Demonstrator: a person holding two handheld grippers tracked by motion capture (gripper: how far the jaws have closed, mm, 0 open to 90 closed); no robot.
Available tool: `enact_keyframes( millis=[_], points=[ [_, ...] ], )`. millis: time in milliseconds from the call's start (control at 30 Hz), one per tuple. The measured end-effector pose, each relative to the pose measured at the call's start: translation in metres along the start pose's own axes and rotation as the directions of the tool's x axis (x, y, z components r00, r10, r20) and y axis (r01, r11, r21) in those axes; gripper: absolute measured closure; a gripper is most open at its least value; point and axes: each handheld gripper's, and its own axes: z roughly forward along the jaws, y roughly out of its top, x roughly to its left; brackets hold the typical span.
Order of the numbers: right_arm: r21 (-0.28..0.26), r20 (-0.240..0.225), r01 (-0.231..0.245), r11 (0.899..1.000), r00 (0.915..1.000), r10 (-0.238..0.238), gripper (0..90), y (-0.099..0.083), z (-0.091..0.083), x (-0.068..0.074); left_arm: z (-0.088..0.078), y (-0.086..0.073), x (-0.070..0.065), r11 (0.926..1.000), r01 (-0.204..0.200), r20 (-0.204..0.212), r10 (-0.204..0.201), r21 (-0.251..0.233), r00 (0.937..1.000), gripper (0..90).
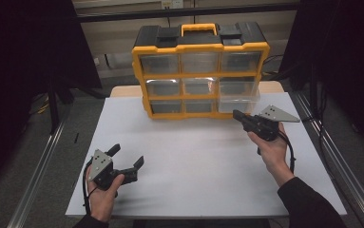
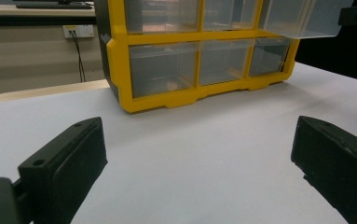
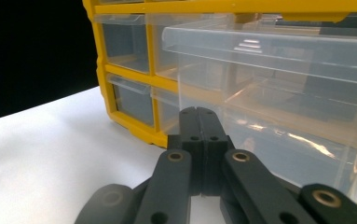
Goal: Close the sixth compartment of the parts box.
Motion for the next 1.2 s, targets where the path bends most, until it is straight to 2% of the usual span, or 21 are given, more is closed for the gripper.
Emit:
enact_keyframes(
  millis=[500,533,767,1133,1200],
  points=[
    [-0.01,0.027,-0.005,1.0,0.9996,0.005,90.0,0.004,0.012,-0.008,0.0,0.0,0.001,1.0,0.003,-0.003,-0.003,0.0,1.0,3.2],
    [-0.009,0.03,-0.012,1.0,0.9995,0.012,90.0,0.004,0.013,-0.007,-0.001,0.0,0.001,1.0,-0.008,0.001,0.008,0.0,1.0,3.2],
    [-0.014,0.045,-0.012,1.0,0.9989,0.013,90.0,0.004,0.013,-0.013,0.0,0.0,0.001,1.0,-0.004,0.006,0.004,-0.003,1.0,3.2],
    [-0.022,0.055,-0.006,1.0,0.9984,0.007,90.0,0.006,0.012,-0.012,-0.001,0.0,0.001,0.9999,0.0,0.005,0.0,-0.011,1.0,3.2],
    [-0.024,0.054,-0.002,1.0,0.9985,0.004,90.0,0.005,0.013,-0.011,-0.001,0.0,0.002,0.9999,-0.01,-0.004,0.01,-0.004,0.9999,3.3]
  ],
)
